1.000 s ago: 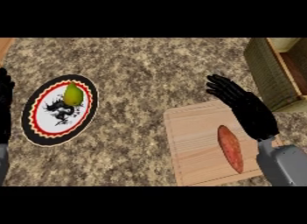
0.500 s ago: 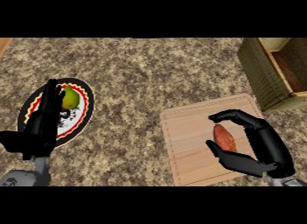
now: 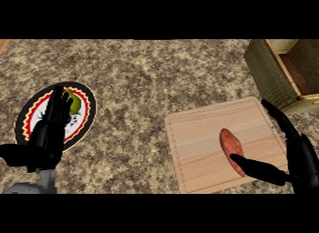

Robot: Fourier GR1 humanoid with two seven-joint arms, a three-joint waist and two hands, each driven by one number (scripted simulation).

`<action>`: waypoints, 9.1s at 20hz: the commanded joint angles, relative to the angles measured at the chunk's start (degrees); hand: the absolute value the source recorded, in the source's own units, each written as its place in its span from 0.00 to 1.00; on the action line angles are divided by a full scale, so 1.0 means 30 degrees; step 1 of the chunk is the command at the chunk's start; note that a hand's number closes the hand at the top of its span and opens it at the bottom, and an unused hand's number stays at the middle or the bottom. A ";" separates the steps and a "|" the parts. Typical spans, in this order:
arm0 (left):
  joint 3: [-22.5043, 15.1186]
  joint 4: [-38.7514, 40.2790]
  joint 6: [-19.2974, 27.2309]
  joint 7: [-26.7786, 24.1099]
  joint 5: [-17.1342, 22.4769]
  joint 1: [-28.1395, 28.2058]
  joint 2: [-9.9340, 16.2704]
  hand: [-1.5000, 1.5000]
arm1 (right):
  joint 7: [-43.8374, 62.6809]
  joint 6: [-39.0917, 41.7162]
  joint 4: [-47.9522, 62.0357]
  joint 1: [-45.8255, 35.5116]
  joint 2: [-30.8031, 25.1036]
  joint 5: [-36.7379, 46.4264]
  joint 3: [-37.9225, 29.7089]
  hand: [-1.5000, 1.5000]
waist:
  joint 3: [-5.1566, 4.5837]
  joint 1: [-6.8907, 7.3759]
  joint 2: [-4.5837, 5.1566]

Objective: Pick the sweet potato from the cutting board and place it in the basket

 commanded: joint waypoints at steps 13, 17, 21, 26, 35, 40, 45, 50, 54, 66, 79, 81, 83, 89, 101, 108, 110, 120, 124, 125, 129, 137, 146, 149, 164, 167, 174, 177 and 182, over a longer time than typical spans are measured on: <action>-0.0172 -0.0486 -0.0452 0.1346 0.0029 -0.1189 0.0081 0.50 | 1.7728 1.2115 -0.8650 -0.4044 -0.6611 -0.5071 -0.1328 0.00 | 0.0131 0.0920 0.0324; -0.0701 -0.1362 -0.0796 0.0203 -0.0091 0.0682 -0.0338 0.50 | 2.0159 1.1947 -0.8500 -0.5821 -0.6548 -0.5935 -0.0932 0.00 | 0.0134 0.1155 0.0303; -0.1029 -0.1983 0.0098 0.1081 -0.0771 0.0813 -0.0594 0.50 | 1.9784 1.2330 -0.7626 -0.5573 -0.7488 -0.5724 -0.0424 0.00 | 0.0155 0.1008 0.0271; -0.1021 -0.2338 -0.0266 0.0951 -0.0886 0.1083 -0.0403 0.50 | 1.9263 1.1807 -0.5796 -0.5632 -0.6959 -0.4388 0.0845 0.00 | 0.0177 0.1084 0.0290; 0.0040 -0.1007 -0.0603 0.1238 -0.0795 -0.0685 -0.0767 0.50 | 1.8137 1.1027 -0.5081 -0.4423 -0.3694 -0.0981 0.3115 0.00 | 0.0191 0.0812 0.0319; -0.0368 -0.2046 -0.0604 0.1731 -0.1315 0.0172 -0.0995 0.50 | 1.5227 1.0754 -0.3609 -0.2749 -0.3179 0.0648 0.2362 0.00 | 0.0207 0.0774 0.0302; 0.0548 -0.1088 -0.1442 0.1086 -0.0796 0.0133 -0.0869 0.50 | 1.4806 1.0795 -0.0924 -0.3912 -0.1142 0.2916 0.3319 0.00 | 0.0201 0.0885 0.0337; 0.0602 -0.0455 -0.1240 0.0305 -0.1374 0.0374 -0.1729 0.50 | 1.5466 1.1602 -0.2602 -0.2784 -0.0331 0.4121 0.2882 0.00 | 0.0197 0.0767 0.0308; 0.0505 -0.0303 -0.1136 0.1114 -0.2007 -0.0594 -0.2061 0.50 | 1.4443 1.2375 -0.1783 -0.2823 0.0396 0.3981 0.1661 0.00 | 0.0200 0.0759 0.0319; 0.0935 -0.1292 -0.2120 0.0869 -0.2319 0.0947 -0.2356 0.50 | 1.2126 1.3132 0.1134 -0.1869 0.2597 0.5802 0.0978 0.00 | 0.0203 0.0808 0.0316; 0.2035 -0.0671 -0.2939 0.0789 -0.2751 0.0330 -0.2919 0.50 | 1.0141 1.3784 0.3447 -0.2184 0.5141 0.8134 -0.0089 0.00 | 0.0202 0.0818 0.0323; 0.1647 -0.2252 -0.3100 0.1966 -0.2777 0.1016 -0.2960 0.50 | 0.9506 1.3338 0.3417 -0.1503 0.5281 0.8274 -0.0431 0.00 | 0.0205 0.0822 0.0315; 0.1468 -0.0556 -0.2081 0.0881 -0.3673 -0.0131 -0.3873 0.50 | 0.9012 1.3761 0.2820 -0.0919 0.4807 0.8020 -0.0965 0.00 | 0.0204 0.0768 0.0318; 0.2230 -0.2452 -0.3442 0.1569 -0.2880 0.1581 -0.3084 0.50 | 0.7878 1.3058 0.5184 -0.1547 0.5784 0.8998 -0.1553 0.00 | 0.0206 0.0853 0.0319; 0.2079 -0.2878 -0.3202 0.2196 -0.3542 0.1261 -0.3594 0.50 | 0.5920 1.4813 0.5316 -0.1595 0.5486 1.0267 -0.0944 1.00 | 0.0203 0.0827 0.0307; 0.1920 -0.1723 -0.3662 0.1181 -0.3469 0.0616 -0.3936 0.50 | 0.7218 1.3172 0.9239 -0.4963 0.7169 1.1490 -0.2830 1.00 | 0.0211 0.1131 0.0399; 0.1976 -0.1572 -0.3813 0.1308 -0.3285 -0.0042 -0.3871 0.50 | 1.0362 1.2619 1.0244 -0.6750 0.7138 1.1278 -0.6098 1.00 | 0.0217 0.1854 0.0871; 0.0861 -0.1913 -0.4191 0.1250 -0.3721 -0.0621 -0.4066 0.50 | 1.6796 0.8827 1.4118 -1.2725 0.4443 1.4627 -1.1480 1.00 | 0.0226 0.3903 0.1592; 0.0594 -0.1542 -0.4390 0.1319 -0.3759 -0.0972 -0.4130 0.50 | 1.7255 0.6784 1.5112 -1.5301 0.3840 1.6535 -1.2322 1.00 | 0.0201 0.4361 0.1686; 0.0686 -0.1589 -0.4588 0.1432 -0.3539 -0.1014 -0.4021 0.50 | 1.7330 0.6321 1.5205 -1.6021 0.3703 1.6761 -1.2731 1.00 | 0.0203 0.4430 0.1601; 0.0066 -0.1441 -0.4467 0.1337 -0.4049 -0.1072 -0.4273 0.50 | 1.7343 0.4988 1.5912 -1.8341 0.2949 1.9330 -1.2684 1.00 | 0.0163 0.4839 0.1601; 0.0226 -0.0920 -0.4273 0.1587 -0.4135 -0.2005 -0.4410 0.50 | 1.8194 0.3831 1.8310 -2.2604 0.2834 2.2789 -1.3559 1.00 | 0.0131 0.4771 0.1627; 0.0629 -0.0884 -0.4203 0.1441 -0.4061 -0.1463 -0.4179 0.50 | 2.0569 0.4038 2.1585 -2.4284 0.2839 2.6479 -1.5673 1.00 | 0.0122 0.4014 0.1344; 0.0785 -0.0748 -0.3910 0.1588 -0.4178 -0.1816 -0.4270 0.50 | 2.1227 0.4332 2.2741 -2.4592 0.3046 2.7800 -1.6027 1.00 | 0.0133 0.3768 0.1343; 0.1744 -0.1243 -0.3909 0.1768 -0.3562 -0.0853 -0.3868 0.50 | 2.1459 0.2767 2.4290 -2.4796 0.3409 3.1362 -1.9444 1.00 | 0.0203 0.2585 0.0925; 0.1823 -0.0545 -0.3335 0.1222 -0.4102 -0.1181 -0.4113 0.50 | 2.1459 0.2896 2.4425 -2.4776 0.4206 3.1707 -1.9993 1.00 | 0.0198 0.2075 0.0835; 0.1903 -0.1220 -0.3713 0.1650 -0.3679 -0.0599 -0.3898 0.50 | 2.0749 0.2735 2.5023 -2.4077 0.4151 3.1884 -2.1762 1.00 | 0.0215 0.1877 0.0690; 0.1715 -0.1756 -0.3401 0.1897 -0.3920 -0.0477 -0.4052 0.50 | 2.0706 0.2084 2.5050 -2.3850 0.4376 3.2111 -2.2187 1.00 | 0.0223 0.1923 0.0689; 0.1826 -0.0763 -0.3687 0.0876 -0.3669 -0.0097 -0.4270 0.50 | 2.0355 0.0970 2.4460 -2.3115 0.5142 3.2199 -2.2849 1.00 | 0.0204 0.1552 0.0623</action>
